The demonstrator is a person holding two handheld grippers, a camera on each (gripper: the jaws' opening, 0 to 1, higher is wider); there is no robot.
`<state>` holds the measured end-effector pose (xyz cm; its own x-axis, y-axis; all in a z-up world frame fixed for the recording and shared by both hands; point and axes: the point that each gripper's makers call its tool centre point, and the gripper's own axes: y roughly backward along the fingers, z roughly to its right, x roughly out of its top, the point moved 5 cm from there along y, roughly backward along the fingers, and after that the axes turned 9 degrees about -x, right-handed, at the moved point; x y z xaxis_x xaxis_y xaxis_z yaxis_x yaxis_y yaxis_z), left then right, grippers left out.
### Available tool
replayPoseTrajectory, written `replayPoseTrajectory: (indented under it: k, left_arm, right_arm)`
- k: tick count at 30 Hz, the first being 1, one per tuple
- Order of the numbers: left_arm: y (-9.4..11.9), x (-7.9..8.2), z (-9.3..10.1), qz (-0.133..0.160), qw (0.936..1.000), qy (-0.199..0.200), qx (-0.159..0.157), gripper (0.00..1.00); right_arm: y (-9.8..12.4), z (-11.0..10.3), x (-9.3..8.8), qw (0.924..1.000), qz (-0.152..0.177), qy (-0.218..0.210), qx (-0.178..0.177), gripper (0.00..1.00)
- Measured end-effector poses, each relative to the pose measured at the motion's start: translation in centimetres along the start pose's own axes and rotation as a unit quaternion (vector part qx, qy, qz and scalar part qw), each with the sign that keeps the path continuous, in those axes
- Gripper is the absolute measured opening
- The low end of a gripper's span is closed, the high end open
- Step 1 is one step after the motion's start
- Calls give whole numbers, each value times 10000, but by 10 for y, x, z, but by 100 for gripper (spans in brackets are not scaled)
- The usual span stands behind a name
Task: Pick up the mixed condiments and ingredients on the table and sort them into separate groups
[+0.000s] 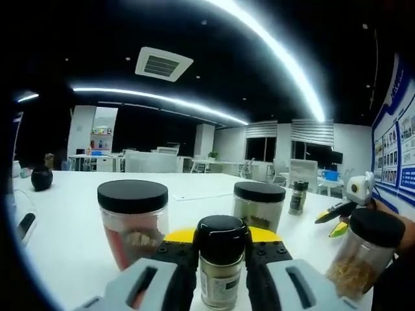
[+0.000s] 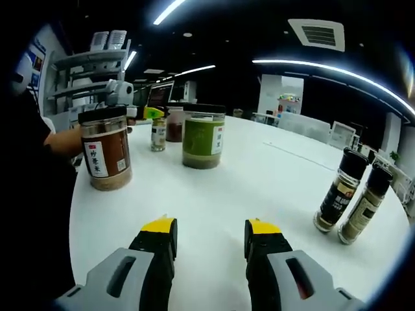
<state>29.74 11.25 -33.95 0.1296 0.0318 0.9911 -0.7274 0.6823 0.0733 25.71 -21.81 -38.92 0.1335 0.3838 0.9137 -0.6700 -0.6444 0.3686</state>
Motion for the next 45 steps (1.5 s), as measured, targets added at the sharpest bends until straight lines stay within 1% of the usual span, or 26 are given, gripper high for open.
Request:
replayPoseTrajectory:
  k: [7,9,12,14,19,21,23,24,26,27,29,30,32,35,40,42,45]
  left_arm:
    - [0,9,4,68,9999,5,-130,29]
    - [0,13,5,94,9998,1,-177,29]
    - [1,17,5,149,9996,42,-220,29]
    - [1,20,7,220,9994,-5,-278,29]
    - [0,29,14,280,9988,-69,-396,28]
    - [-1,33,19,284,9981,-63,-538,28]
    - [-2,36,24,278,9976,-170,-618,28]
    - [-3,38,27,270,9972,-248,-656,28]
    - [-5,40,32,257,9964,-307,-750,28]
    - [-6,41,35,238,9955,-341,-846,28]
    - [-9,44,41,243,9943,-281,-1002,28]
    - [-11,46,43,239,9935,-293,-1077,28]
    - [-14,49,50,236,9922,-422,-1148,28]
    - [-17,53,55,259,9911,-518,-1198,28]
    - [-26,60,66,350,9884,-575,-1360,28]
    - [-28,63,69,395,9877,-539,-1411,28]
    - [-29,64,74,446,9860,-446,-1542,28]
  right_arm:
    - [2,-1,8,10000,51,37,-30,42]
    - [4,-2,12,10000,79,-30,4,41]
    - [6,-3,16,9998,173,-120,71,41]
    - [7,-7,20,9994,289,-139,149,41]
    - [11,-12,31,9980,509,-233,299,41]
    - [13,-13,39,9967,633,-338,366,41]
    - [15,-16,44,9956,693,-449,443,39]
    - [16,-18,46,9947,702,-544,511,36]
    - [16,-22,53,9922,852,-672,609,35]
    - [16,-25,54,9912,898,-700,682,35]
    - [16,-34,59,9891,1035,-622,846,35]
    - [15,-36,59,9888,1042,-632,861,36]
    - [14,-40,61,9884,1058,-593,911,36]
    - [12,-43,63,9885,1071,-568,907,36]
    - [7,-43,69,9864,1261,-688,802,36]
    - [5,-43,71,9859,1299,-711,774,36]
    - [4,-44,74,9863,1331,-627,740,36]
